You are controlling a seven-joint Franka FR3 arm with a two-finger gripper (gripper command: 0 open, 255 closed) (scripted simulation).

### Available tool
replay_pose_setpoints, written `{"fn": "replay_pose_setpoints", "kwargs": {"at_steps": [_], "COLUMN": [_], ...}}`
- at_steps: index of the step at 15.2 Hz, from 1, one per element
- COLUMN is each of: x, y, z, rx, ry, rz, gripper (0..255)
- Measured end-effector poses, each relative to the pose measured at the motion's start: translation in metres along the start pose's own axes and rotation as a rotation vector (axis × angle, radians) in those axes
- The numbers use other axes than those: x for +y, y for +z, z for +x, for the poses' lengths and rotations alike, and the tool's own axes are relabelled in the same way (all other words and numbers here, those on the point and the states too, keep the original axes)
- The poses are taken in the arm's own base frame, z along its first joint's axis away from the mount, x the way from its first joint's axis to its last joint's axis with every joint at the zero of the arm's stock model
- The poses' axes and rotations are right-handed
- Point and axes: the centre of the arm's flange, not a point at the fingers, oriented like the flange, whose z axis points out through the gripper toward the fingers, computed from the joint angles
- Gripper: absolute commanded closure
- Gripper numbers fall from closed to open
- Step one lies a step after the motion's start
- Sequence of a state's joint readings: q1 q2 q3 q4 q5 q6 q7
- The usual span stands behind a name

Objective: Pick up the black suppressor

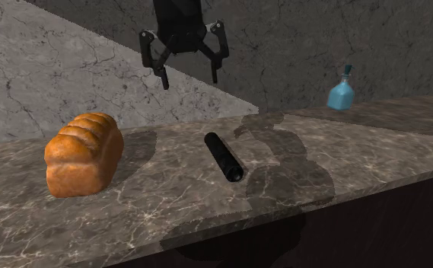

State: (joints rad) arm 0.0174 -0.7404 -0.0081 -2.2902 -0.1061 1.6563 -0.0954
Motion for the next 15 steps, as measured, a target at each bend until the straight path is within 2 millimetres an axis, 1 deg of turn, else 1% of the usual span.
{"fn": "replay_pose_setpoints", "kwargs": {"at_steps": [1, 2, 4, 6, 10, 12, 15], "x": [0.000, 0.002, 0.008, 0.015, 0.030, 0.038, 0.046], "y": [0.000, 0.005, 0.022, 0.045, 0.090, 0.113, 0.146], "z": [0.000, 0.004, 0.017, 0.027, 0.057, 0.067, 0.088], "rx": [0.000, -0.003, -0.012, -0.022, -0.042, -0.052, -0.068], "ry": [0.000, -0.002, -0.007, -0.014, -0.028, -0.034, -0.045], "rz": [0.000, 0.002, 0.008, 0.016, 0.032, 0.039, 0.051], "gripper": [0, 0, 0, 0, 0, 0, 0]}}
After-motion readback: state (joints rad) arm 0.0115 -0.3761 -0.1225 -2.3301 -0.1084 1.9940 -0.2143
